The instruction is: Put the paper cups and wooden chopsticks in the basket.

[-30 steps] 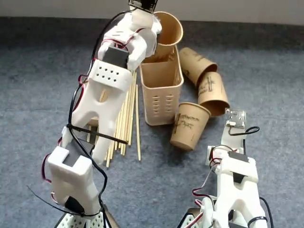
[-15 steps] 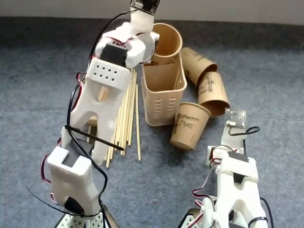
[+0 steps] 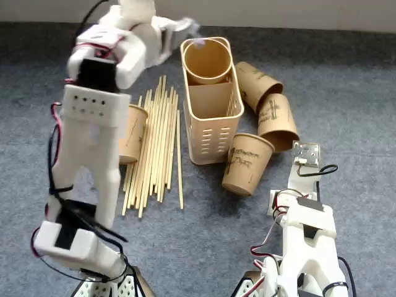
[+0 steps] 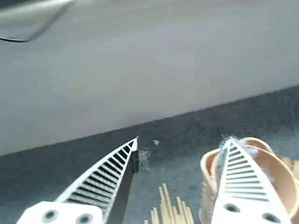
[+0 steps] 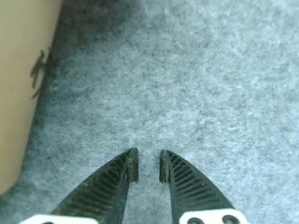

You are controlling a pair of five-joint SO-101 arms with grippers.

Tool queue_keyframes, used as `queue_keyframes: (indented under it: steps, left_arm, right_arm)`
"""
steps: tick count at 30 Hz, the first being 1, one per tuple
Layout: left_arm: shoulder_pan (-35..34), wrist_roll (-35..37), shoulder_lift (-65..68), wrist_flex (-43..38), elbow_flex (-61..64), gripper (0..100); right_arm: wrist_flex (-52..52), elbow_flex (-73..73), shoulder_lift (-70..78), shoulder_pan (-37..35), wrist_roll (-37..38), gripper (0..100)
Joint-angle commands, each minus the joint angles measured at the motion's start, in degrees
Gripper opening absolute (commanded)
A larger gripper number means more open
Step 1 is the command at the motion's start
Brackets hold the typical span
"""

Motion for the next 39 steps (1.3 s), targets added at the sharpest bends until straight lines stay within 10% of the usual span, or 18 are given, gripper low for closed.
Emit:
queue_keyframes:
  steps: [1, 11, 20, 29, 39]
  left_arm:
    - [-11.47, -0.09, -6.29, 6.42, -1.89, 29]
    - [-21.67, 1.05, 6.90, 9.58, 14.20, 29]
    - [-15.96, 14.42, 28.70, 15.65, -7.16, 29]
    - [-10.24, 17.93, 48.13, 38.86, -30.64, 29]
    - [-11.82, 18.02, 48.22, 40.88, -32.66, 1]
  right_arm:
    - [-1.54, -0.22, 0.84, -1.27, -0.18, 8.8]
    - [-1.54, -0.22, 0.84, -1.27, -0.18, 8.8]
    - [-1.54, -0.22, 0.84, -1.27, -0.18, 8.8]
    - [-1.54, -0.22, 0.84, -1.27, -0.18, 8.8]
    - [-2.33, -0.22, 0.84, -1.27, -0.18, 8.8]
